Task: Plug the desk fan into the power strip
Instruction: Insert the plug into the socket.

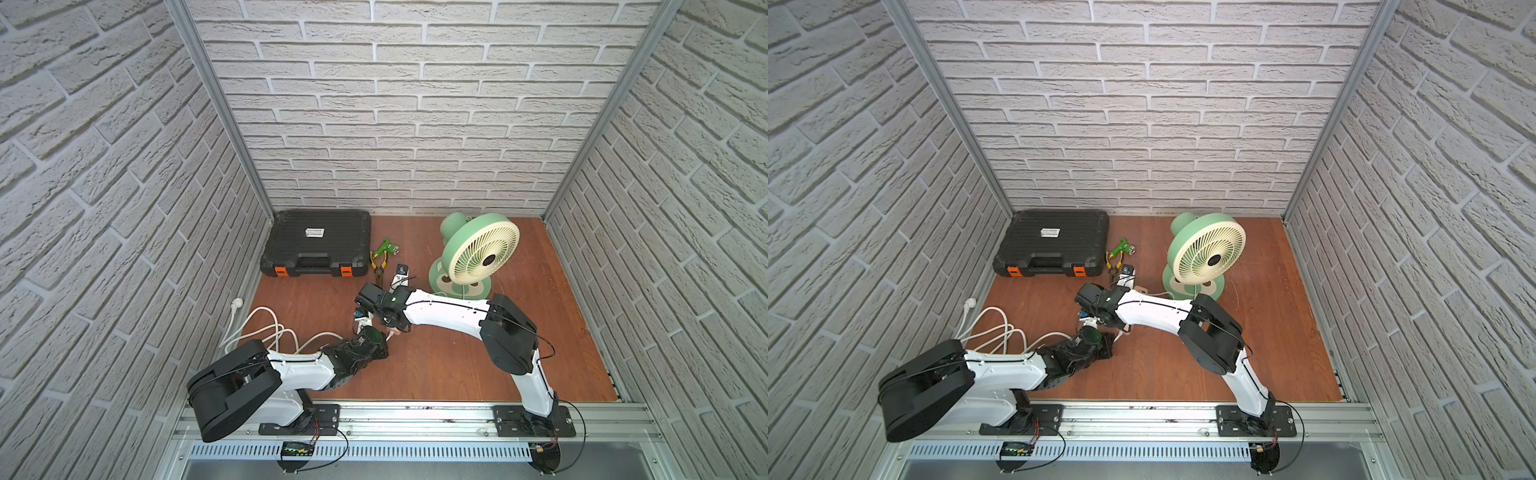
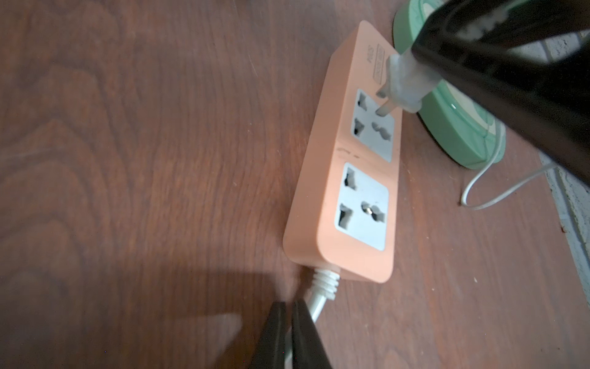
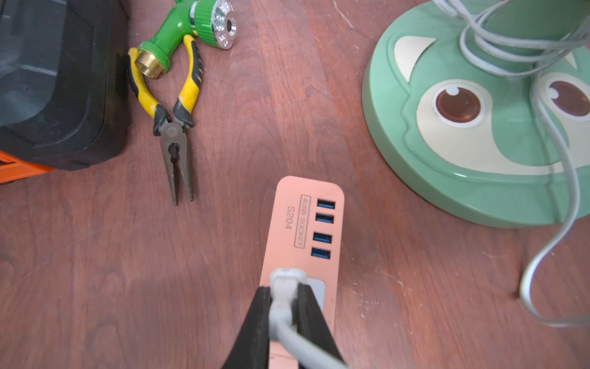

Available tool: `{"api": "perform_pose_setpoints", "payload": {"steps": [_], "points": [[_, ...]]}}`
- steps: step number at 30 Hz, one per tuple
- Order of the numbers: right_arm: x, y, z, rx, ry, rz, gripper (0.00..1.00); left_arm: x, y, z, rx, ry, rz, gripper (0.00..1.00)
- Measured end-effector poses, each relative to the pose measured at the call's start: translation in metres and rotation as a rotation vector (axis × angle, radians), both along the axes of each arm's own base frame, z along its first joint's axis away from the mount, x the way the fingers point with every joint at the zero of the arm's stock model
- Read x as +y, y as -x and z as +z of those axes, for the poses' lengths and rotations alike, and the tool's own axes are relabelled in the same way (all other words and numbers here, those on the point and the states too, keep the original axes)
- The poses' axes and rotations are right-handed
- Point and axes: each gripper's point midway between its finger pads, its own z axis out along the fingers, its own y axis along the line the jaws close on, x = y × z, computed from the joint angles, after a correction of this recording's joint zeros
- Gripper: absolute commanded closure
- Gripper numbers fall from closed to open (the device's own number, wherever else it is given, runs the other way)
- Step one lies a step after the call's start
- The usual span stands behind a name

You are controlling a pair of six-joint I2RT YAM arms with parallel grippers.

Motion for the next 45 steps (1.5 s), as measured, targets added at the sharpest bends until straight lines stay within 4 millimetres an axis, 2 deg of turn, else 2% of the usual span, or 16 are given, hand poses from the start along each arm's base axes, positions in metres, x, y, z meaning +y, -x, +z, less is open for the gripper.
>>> {"api": "perform_pose_setpoints", "payload": {"steps": [45], "points": [[0.0073,-0.0009,-0.0067,0.003,-0.031,0.007,0.97,-0.0007,-0.0015,-0.002,-0.013,0.01,0.003,0.89]]}}
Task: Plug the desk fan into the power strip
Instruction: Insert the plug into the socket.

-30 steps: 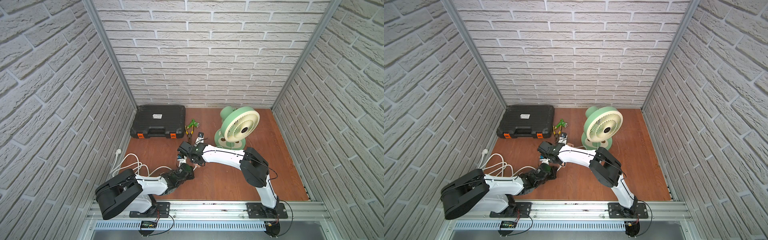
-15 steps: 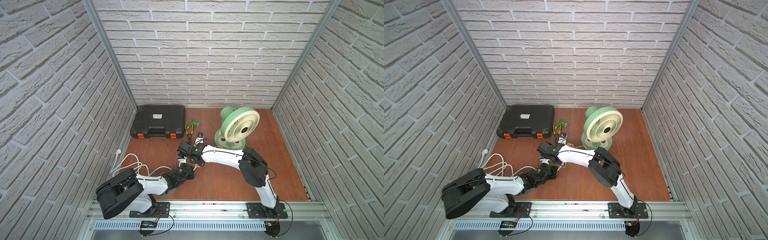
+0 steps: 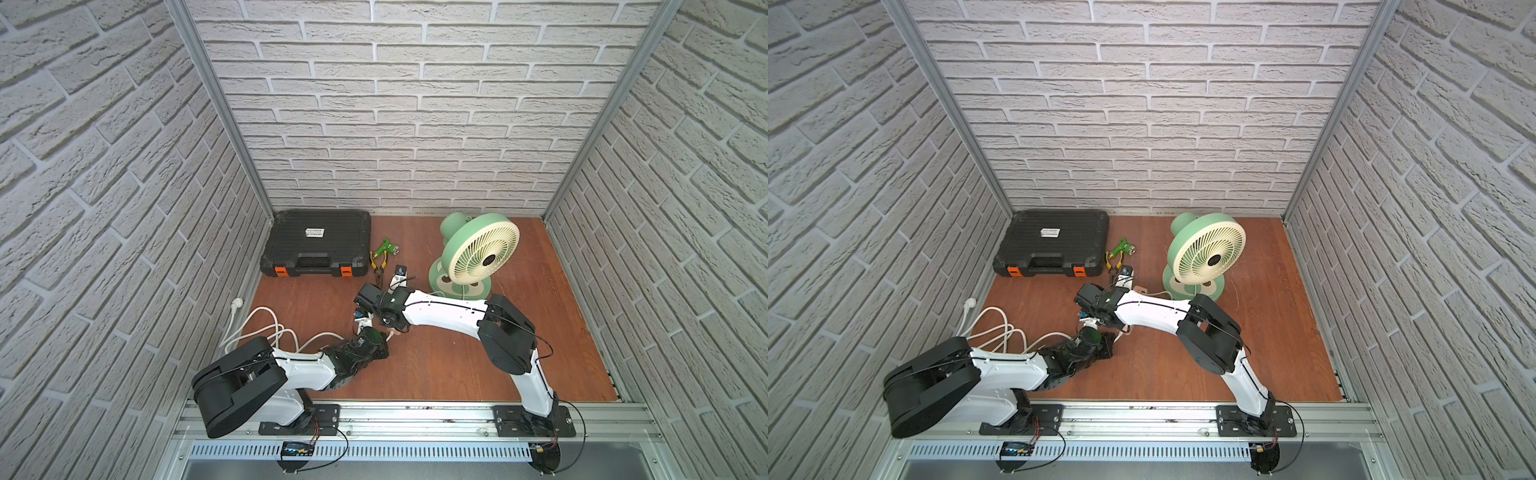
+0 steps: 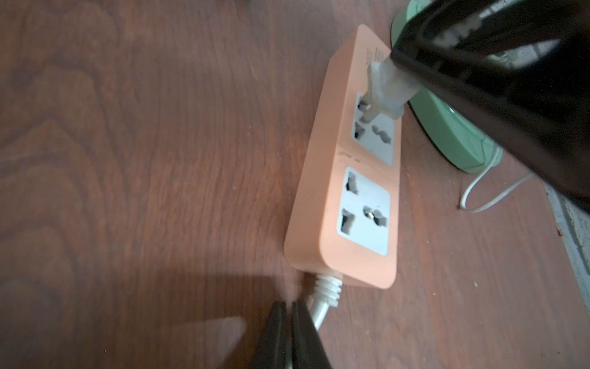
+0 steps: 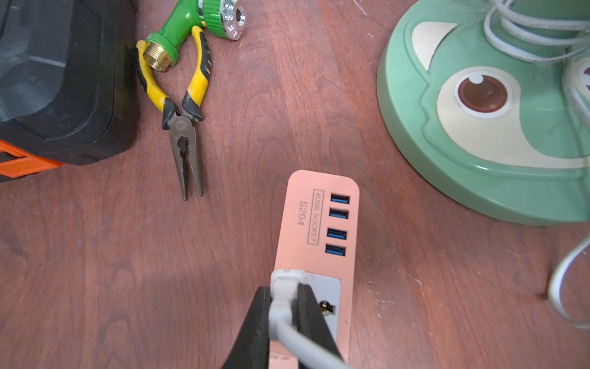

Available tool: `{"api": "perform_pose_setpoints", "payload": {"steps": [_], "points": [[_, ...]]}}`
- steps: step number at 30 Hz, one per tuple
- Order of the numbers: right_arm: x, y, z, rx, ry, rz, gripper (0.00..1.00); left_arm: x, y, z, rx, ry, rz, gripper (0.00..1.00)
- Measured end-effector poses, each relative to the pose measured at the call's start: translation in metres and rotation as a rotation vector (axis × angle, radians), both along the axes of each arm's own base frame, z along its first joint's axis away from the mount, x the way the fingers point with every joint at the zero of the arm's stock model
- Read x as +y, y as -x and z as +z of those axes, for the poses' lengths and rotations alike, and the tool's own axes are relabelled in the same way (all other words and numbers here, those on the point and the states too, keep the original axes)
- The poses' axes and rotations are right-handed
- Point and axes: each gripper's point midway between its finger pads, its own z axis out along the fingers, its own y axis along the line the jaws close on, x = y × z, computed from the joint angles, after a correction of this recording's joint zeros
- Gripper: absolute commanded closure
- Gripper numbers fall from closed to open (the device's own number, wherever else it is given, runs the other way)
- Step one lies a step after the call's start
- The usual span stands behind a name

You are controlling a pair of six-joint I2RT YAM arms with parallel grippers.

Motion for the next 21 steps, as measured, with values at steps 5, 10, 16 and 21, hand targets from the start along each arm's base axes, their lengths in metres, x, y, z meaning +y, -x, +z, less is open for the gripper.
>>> {"api": "perform_pose_setpoints", "payload": {"steps": [5,10,16,21], "points": [[0.0007,0.0002,-0.0005,-0.006,-0.004,0.002,0.97,0.0003,-0.0003,0.0002,-0.002,0.0,0.002,0.89],[0.0012,0.0008,0.0,-0.008,-0.006,0.005,0.97,0.0004,-0.0003,0.0002,-0.003,0.0,0.002,0.89],[0.001,0.0012,-0.0003,-0.014,-0.015,0.005,0.97,-0.0003,0.0003,0.0002,-0.003,0.0,-0.001,0.89],[0.0001,0.0021,-0.0001,-0.025,-0.034,0.006,0.98,-0.0004,0.0003,0.0003,-0.003,0.0,0.0,0.89]]}}
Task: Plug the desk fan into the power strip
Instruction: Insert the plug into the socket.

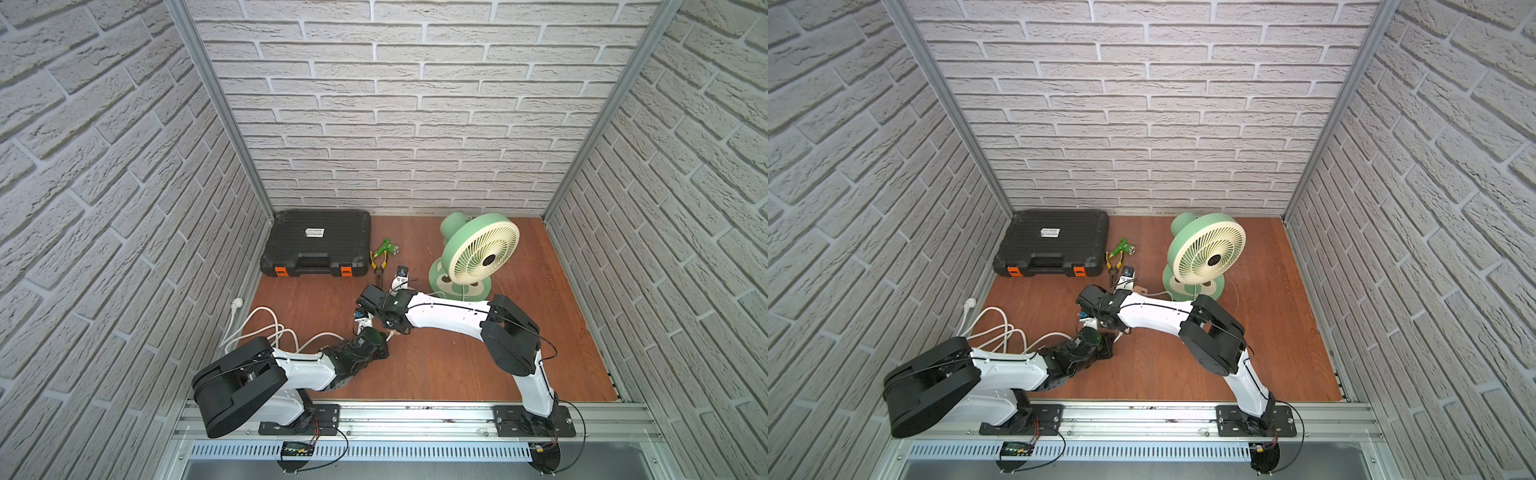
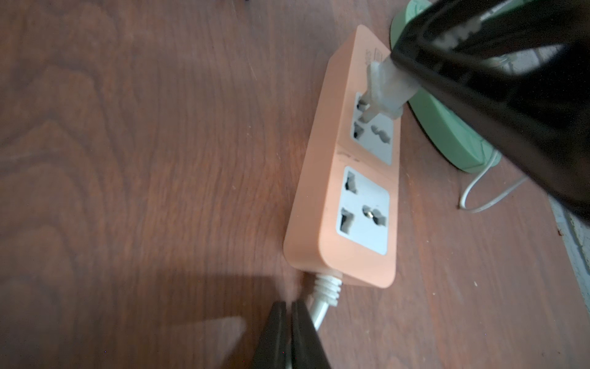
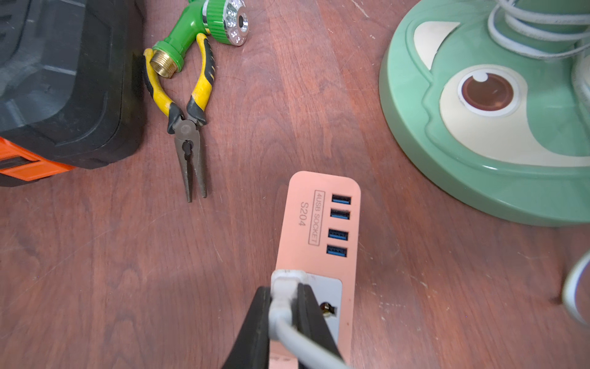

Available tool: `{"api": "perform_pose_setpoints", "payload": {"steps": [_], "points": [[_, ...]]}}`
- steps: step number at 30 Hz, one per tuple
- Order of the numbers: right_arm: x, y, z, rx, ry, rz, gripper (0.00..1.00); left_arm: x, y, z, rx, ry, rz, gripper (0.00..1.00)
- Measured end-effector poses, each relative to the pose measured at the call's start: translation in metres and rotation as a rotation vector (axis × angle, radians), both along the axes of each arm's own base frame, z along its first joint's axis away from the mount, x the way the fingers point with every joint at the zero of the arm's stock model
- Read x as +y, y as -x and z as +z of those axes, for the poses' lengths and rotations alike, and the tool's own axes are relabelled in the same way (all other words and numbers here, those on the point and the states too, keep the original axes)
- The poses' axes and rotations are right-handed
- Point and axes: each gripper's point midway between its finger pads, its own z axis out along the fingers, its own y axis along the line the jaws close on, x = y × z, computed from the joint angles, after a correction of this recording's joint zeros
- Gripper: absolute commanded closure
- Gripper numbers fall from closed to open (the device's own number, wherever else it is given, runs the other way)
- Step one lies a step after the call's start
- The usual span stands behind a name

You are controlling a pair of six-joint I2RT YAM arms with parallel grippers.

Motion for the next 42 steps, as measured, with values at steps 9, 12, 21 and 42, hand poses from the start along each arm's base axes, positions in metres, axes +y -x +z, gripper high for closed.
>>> {"api": "perform_pose_setpoints", "payload": {"steps": [9,12,21,42], "points": [[0.0012,0.0006,0.0004,-0.01,-0.015,0.003,0.97,0.001,-0.0001,-0.0002,-0.004,-0.001,0.003,0.9],[0.0012,0.0008,0.0007,-0.011,-0.017,0.002,0.97,0.0009,0.0,-0.0002,-0.004,-0.001,0.003,0.9],[0.0038,0.0036,0.0011,-0.008,-0.022,0.009,0.97,0.0011,0.0,-0.0003,-0.004,-0.001,0.004,0.9],[-0.0003,0.0065,0.0005,-0.008,-0.016,-0.009,0.97,0.0013,-0.0001,-0.0013,-0.003,-0.004,0.004,0.9]]}}
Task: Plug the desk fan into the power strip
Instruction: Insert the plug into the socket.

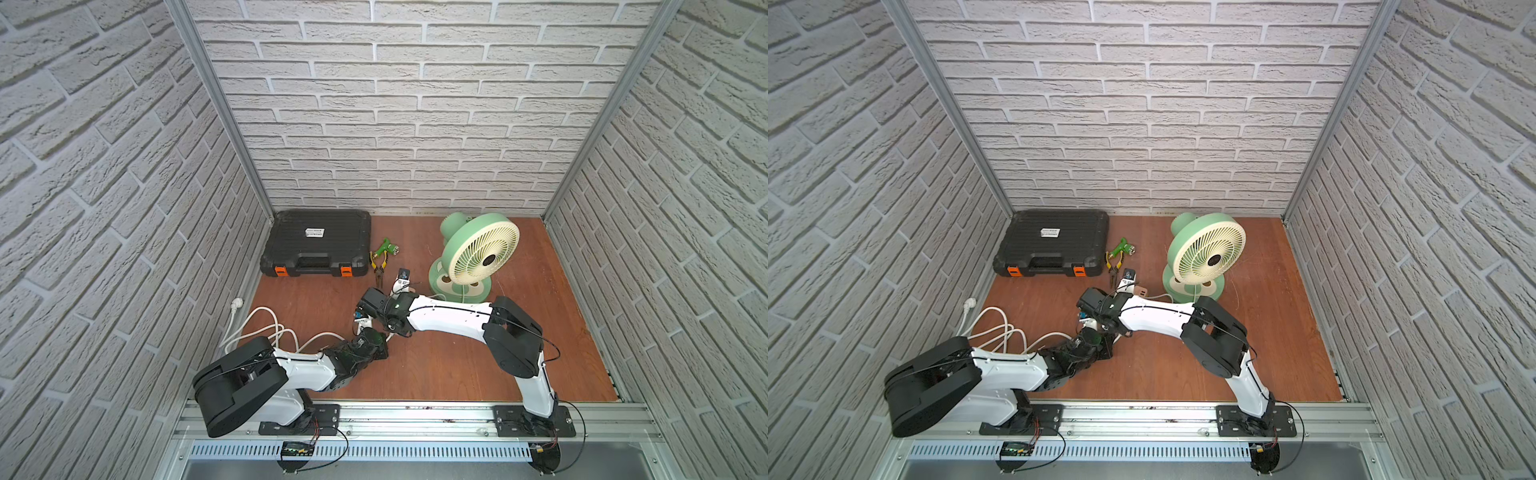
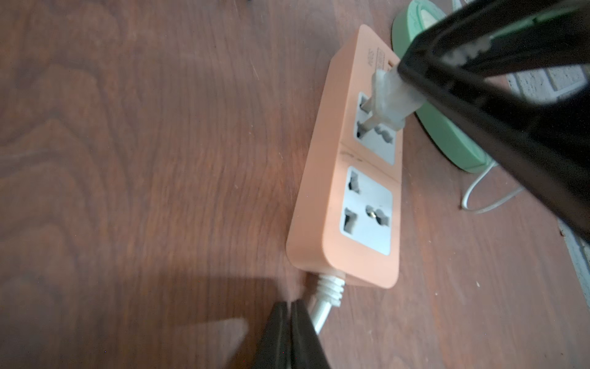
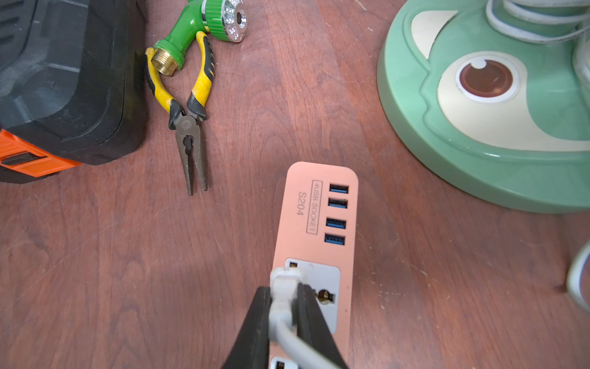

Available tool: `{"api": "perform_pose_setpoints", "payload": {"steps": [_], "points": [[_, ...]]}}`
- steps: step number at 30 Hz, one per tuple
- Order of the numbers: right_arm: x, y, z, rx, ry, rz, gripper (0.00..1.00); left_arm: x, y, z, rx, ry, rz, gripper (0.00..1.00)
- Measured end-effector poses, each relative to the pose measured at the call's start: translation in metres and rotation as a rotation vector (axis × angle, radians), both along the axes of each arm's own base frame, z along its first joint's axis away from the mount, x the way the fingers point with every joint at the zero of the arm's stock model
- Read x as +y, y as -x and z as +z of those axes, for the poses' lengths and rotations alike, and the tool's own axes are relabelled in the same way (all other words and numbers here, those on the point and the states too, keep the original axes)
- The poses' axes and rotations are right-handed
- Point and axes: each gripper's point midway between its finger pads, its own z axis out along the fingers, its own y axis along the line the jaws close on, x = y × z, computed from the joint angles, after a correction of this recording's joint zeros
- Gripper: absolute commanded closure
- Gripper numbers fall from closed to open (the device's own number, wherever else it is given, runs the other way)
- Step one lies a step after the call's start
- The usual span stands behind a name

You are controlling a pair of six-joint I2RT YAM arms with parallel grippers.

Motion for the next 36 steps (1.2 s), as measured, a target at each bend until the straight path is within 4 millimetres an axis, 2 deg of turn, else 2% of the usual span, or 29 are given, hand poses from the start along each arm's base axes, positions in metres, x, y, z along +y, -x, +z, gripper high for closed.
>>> {"api": "perform_pose_setpoints", "payload": {"steps": [36], "points": [[-0.0031,-0.0011,-0.0089,0.023,-0.035,-0.031,0.97,-0.0001,-0.0011,-0.0001,-0.005,0.0,0.004,0.9]]}}
